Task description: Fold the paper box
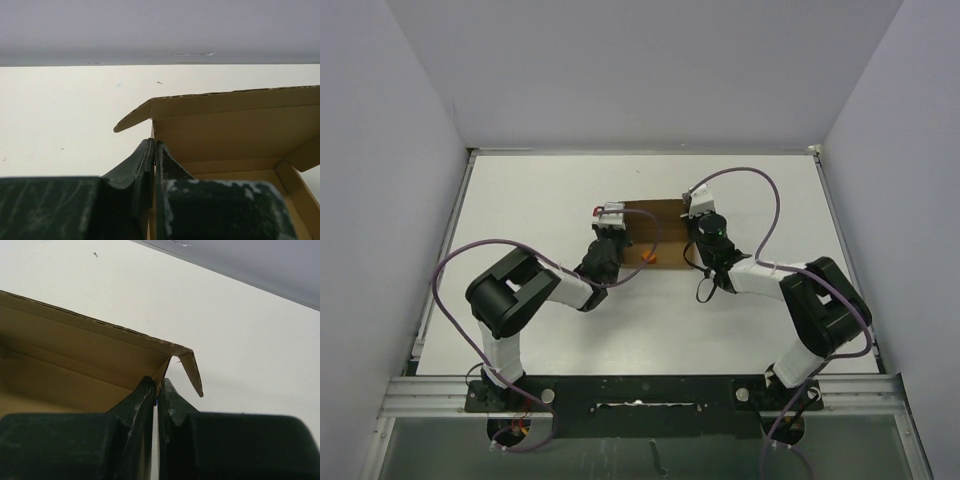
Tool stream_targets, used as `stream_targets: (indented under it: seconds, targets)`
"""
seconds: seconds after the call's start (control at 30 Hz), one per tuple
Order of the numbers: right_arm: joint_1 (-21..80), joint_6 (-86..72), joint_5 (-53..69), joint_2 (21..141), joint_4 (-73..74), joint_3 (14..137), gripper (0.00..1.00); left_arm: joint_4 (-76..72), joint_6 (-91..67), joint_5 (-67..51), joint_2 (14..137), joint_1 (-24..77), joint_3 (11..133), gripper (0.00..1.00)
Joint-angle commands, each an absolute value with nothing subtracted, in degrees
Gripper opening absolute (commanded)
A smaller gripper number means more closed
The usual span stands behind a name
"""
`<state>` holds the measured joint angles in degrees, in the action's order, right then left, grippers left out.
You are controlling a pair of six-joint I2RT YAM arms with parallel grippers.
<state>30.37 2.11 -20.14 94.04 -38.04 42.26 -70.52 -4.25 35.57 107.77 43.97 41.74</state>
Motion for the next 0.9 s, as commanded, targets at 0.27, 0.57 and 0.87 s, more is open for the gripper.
stream_targets:
  seconds: [0.27, 0.57, 0.87]
  targets:
    - [33.5, -3.3, -12.6, 89.4, -31.2, 39.8, 0.04, -70.7, -6.2, 28.6, 106.2, 47.8, 40.1, 0.0]
    - [34.0, -8.2, -17.2, 92.6, -37.7, 38.4, 0.05, -71.4, -4.6, 28.6, 106.0, 47.9, 40.0, 0.0]
    - [34.0, -11.1, -15.4, 92.6, -37.9, 36.7, 0.1, -72.9, -4.3, 28.1, 105.5, 47.9, 38.3, 0.0]
